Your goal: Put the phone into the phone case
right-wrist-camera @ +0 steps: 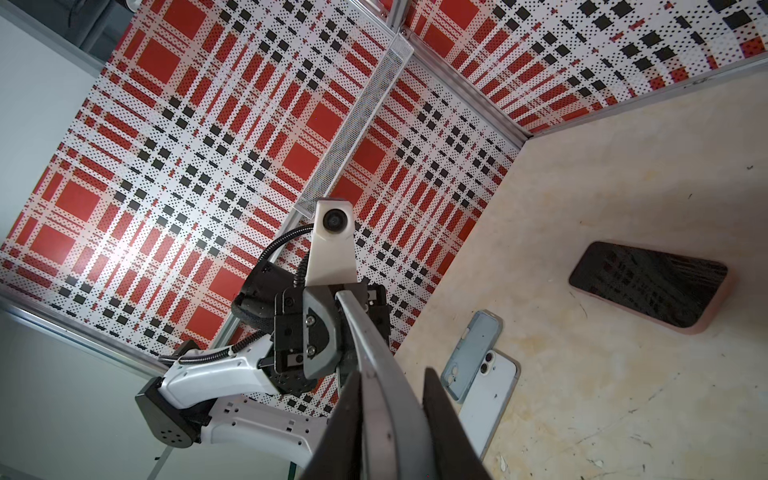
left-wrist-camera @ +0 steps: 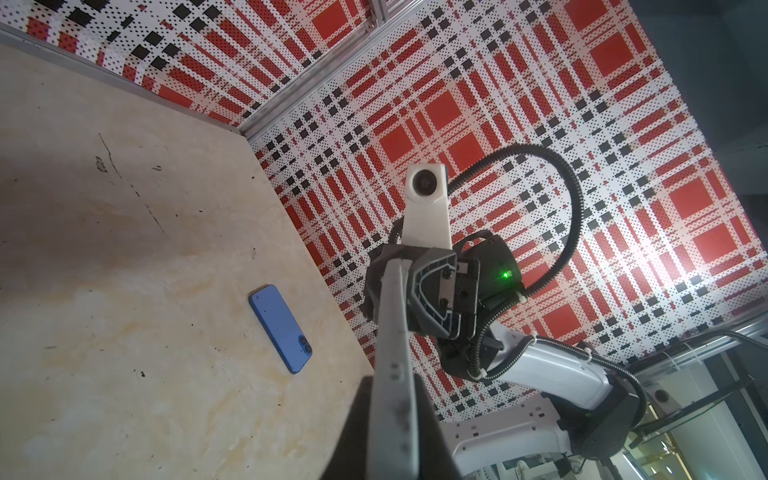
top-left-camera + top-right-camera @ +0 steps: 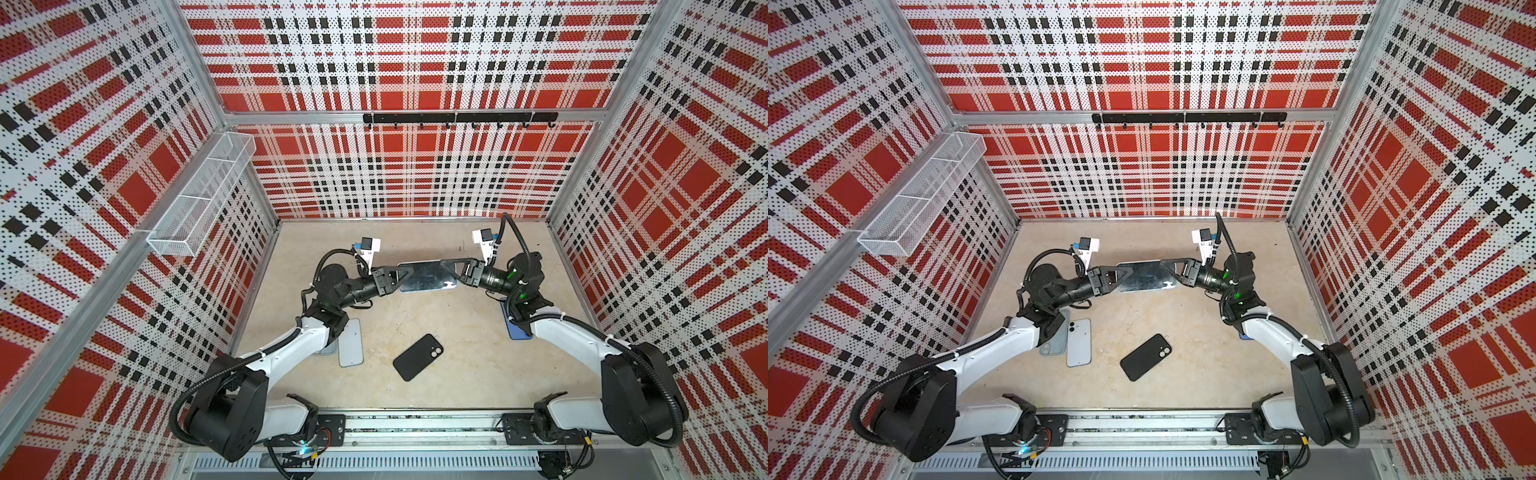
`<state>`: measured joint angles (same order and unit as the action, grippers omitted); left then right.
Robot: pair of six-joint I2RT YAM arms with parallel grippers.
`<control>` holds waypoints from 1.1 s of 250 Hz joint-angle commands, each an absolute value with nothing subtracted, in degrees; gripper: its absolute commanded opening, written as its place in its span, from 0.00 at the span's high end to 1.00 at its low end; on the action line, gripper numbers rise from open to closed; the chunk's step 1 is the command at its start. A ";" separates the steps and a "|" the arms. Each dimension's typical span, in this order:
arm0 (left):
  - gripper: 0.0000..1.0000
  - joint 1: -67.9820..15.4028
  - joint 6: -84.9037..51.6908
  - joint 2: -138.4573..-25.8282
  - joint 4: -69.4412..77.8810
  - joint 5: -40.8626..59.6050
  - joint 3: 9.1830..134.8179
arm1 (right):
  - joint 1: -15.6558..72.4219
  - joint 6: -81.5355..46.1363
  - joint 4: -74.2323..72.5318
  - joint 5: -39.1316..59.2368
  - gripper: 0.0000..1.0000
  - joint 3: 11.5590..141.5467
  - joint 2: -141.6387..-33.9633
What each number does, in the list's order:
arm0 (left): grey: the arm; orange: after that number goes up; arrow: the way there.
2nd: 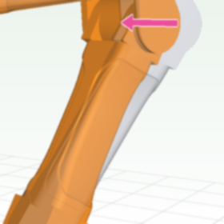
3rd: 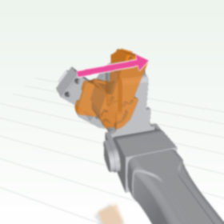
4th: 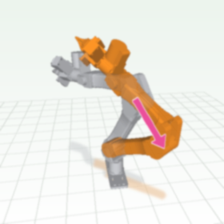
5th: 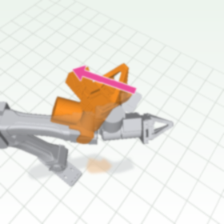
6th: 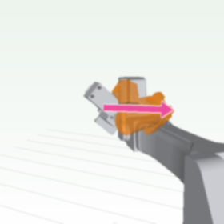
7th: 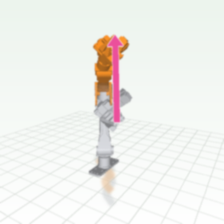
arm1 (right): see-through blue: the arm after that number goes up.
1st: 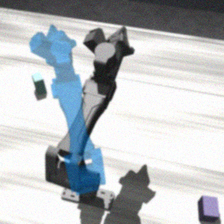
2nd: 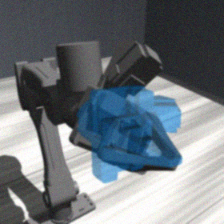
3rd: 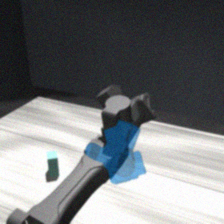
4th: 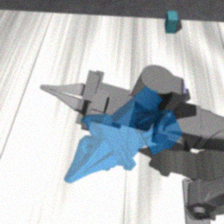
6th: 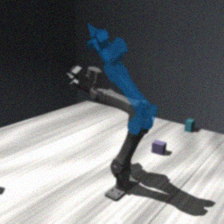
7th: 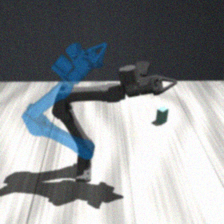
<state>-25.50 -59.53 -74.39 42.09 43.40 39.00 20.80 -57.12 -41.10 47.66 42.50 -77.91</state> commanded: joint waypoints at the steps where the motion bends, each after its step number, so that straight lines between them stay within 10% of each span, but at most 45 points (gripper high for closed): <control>1: 1.00 -26.31 -58.46 -73.69 44.82 44.38 39.42 | 21.91 -52.09 -39.49 44.73 0.75 42.37 -77.47; 41: 1.00 -26.11 -58.00 -73.47 44.92 44.38 38.95 | 21.91 -55.91 -42.59 46.05 0.56 42.81 -77.60; 111: 1.00 -25.84 -57.57 -73.97 45.01 44.56 38.59 | 21.93 -57.87 -43.27 46.16 0.55 41.22 -75.88; 275: 1.00 -26.06 -57.39 -74.88 45.18 45.46 38.52 | 20.41 -53.71 -39.25 41.13 0.95 40.25 -73.26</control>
